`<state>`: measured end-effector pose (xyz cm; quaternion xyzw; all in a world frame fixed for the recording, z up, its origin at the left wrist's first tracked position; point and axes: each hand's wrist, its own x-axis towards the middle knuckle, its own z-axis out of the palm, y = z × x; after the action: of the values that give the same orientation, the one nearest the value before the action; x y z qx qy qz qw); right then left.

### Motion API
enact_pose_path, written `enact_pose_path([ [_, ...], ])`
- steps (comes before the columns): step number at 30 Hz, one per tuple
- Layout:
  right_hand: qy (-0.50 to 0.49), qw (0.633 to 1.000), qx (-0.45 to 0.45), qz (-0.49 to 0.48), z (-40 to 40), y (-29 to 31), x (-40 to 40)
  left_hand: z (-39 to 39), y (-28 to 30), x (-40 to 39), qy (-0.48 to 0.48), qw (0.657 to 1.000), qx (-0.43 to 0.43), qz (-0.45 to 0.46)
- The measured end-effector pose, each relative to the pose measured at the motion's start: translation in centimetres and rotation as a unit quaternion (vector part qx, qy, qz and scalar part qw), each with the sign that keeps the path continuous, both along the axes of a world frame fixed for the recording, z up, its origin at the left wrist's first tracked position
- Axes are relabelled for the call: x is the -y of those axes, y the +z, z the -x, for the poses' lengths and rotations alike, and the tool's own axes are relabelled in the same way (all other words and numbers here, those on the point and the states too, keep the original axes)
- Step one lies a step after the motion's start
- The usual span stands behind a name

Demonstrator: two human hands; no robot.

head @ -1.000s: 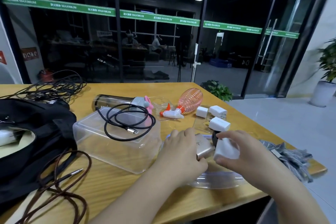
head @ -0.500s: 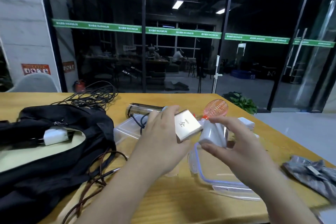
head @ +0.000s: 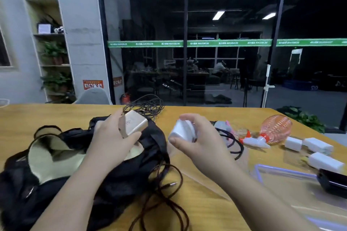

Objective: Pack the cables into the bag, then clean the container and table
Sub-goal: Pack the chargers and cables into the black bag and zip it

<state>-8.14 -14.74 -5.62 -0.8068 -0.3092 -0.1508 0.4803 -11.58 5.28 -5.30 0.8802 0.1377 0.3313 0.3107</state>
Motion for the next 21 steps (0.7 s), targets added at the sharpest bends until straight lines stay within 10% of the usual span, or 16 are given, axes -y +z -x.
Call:
enact_pose_path([
  [9,0.063,0.992,-0.044,0.099,-2.5,-2.3,-11.0,-0.9,-4.7,-9.5,0.091,0.984,-0.150,-0.026],
  [21,0.073,0.944,-0.031,0.320,-4.3,-5.2,-16.7,-1.8,-8.5,-10.5,0.105,0.983,-0.146,-0.048],
])
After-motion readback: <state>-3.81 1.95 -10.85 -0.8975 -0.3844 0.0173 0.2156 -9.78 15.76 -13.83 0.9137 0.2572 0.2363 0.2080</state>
